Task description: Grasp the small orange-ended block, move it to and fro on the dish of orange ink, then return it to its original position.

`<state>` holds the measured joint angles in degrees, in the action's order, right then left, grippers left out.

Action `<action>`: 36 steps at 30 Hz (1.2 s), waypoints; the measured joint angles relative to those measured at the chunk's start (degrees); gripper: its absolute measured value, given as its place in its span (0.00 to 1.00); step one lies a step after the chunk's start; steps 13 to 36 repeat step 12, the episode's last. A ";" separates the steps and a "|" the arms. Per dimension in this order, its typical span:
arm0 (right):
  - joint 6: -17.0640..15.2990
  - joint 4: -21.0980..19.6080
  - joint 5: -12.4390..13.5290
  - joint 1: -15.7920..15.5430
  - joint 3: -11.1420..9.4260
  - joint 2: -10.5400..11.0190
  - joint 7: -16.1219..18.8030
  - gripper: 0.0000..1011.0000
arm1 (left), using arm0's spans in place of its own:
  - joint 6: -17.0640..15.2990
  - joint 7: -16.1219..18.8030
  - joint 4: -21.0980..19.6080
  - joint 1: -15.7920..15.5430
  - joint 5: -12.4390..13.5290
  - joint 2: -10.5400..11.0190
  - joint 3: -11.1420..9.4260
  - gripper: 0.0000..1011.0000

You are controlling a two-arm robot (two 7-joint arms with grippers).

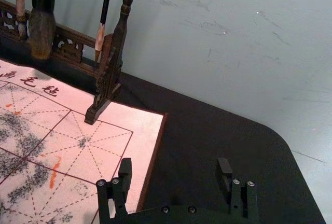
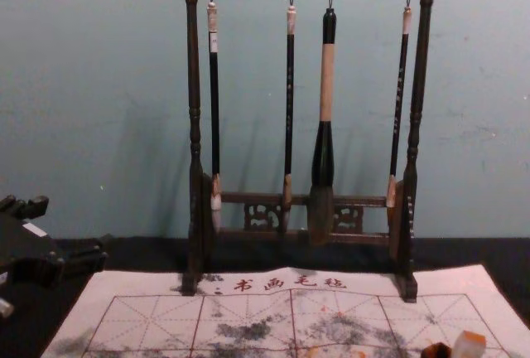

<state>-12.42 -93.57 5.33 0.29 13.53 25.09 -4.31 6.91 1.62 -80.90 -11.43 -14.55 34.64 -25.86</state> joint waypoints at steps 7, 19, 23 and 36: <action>0.04 -0.05 -0.01 0.00 0.04 0.03 0.03 0.99 | 0.00 0.00 0.00 0.00 0.00 0.00 0.00 0.99; 0.06 -0.08 -0.01 0.00 0.04 0.06 0.03 0.99 | 0.00 0.00 0.00 0.00 0.00 0.00 0.00 0.99; 0.06 -0.08 -0.01 0.00 0.04 0.06 0.03 0.99 | 0.00 0.00 0.00 0.00 0.00 0.00 0.00 0.99; 0.06 -0.08 -0.01 0.00 0.04 0.06 0.03 0.99 | 0.00 0.00 0.00 0.00 0.00 0.00 0.00 0.99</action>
